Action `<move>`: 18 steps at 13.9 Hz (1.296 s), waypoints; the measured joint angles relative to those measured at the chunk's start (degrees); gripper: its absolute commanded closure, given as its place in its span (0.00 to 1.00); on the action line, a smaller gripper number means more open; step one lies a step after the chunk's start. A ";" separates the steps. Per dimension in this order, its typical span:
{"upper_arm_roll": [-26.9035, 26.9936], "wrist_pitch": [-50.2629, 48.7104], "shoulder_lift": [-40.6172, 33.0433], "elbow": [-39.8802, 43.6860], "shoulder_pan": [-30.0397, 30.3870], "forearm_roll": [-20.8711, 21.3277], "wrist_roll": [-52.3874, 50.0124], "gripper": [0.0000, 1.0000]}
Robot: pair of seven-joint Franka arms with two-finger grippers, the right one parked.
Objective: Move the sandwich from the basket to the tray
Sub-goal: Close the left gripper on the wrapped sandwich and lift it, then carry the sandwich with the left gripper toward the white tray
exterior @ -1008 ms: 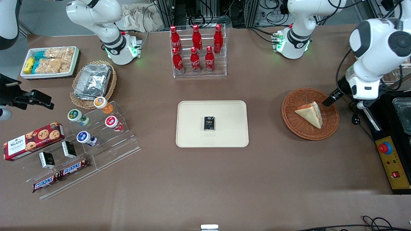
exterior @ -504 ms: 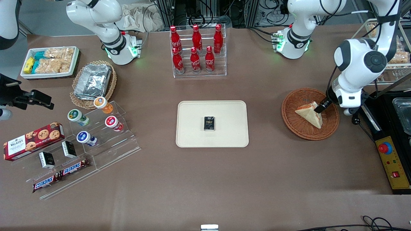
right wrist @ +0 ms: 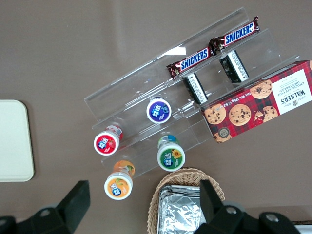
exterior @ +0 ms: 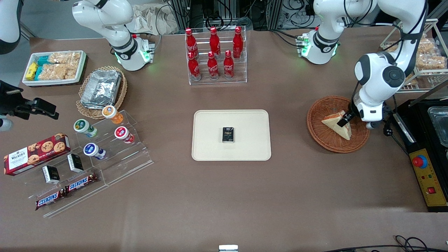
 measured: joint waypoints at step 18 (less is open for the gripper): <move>-2.96 -25.85 -7.55 17.05 -0.50 0.18 3.33 1.00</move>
